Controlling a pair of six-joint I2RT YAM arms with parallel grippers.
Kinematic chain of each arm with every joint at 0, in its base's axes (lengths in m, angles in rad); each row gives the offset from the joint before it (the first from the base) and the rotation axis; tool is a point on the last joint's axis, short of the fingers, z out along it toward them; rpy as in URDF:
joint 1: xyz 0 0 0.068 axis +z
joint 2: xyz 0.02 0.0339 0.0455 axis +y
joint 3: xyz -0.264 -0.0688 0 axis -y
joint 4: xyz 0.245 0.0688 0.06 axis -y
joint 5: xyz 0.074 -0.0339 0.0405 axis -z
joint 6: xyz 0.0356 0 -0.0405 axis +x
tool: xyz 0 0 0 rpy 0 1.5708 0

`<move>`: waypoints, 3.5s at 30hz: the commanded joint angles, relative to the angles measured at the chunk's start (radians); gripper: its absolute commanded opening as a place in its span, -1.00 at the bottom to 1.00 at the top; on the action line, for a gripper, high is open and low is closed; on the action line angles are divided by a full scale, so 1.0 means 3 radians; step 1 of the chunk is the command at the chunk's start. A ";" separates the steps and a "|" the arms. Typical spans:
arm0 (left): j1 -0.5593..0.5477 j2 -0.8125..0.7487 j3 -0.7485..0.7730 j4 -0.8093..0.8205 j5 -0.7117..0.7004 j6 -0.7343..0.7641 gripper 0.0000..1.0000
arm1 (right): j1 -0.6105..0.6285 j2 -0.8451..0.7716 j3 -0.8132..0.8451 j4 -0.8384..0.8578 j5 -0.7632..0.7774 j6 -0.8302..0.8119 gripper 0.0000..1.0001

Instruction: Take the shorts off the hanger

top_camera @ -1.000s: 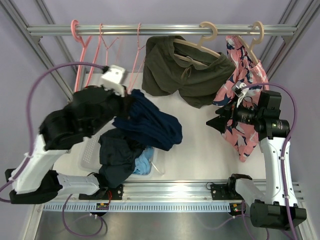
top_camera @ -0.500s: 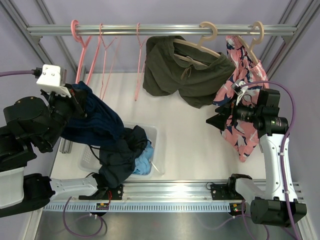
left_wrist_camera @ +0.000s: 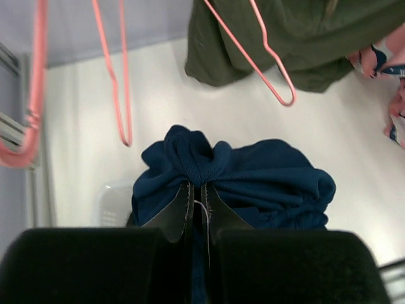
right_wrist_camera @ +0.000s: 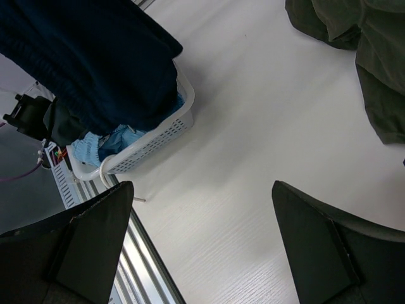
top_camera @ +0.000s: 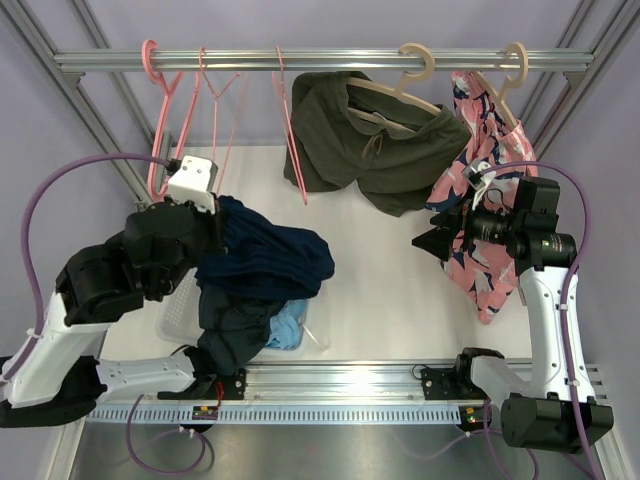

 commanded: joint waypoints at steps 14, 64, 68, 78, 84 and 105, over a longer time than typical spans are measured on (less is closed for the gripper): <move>0.0001 -0.0787 0.0000 -0.0231 -0.0016 -0.0750 -1.00 | -0.0023 0.0091 0.0002 0.0131 -0.0097 -0.0002 0.99; 0.0906 -0.0623 -0.4238 0.2305 0.1804 -0.1981 -0.92 | -0.0018 0.0040 -0.0387 0.0121 -0.0072 -0.0386 0.98; 0.0906 -0.0858 -0.4207 0.2173 0.1743 -0.1911 -0.27 | -0.0018 0.0056 -0.0366 0.0025 -0.0057 -0.0457 0.98; 0.0901 -0.1217 -0.3247 0.1784 0.1845 -0.0857 0.98 | -0.0018 0.0030 -0.0121 -0.0303 0.0453 -0.0662 0.99; 0.0901 -0.1283 -0.2699 0.1615 0.1922 -0.0458 0.98 | -0.0018 -0.0031 0.0155 -0.0344 0.0909 -0.0585 0.99; 0.0901 -0.1206 -0.1819 0.1692 0.2004 -0.0161 0.98 | -0.0018 -0.0364 0.0549 -0.0058 0.2602 0.0488 0.99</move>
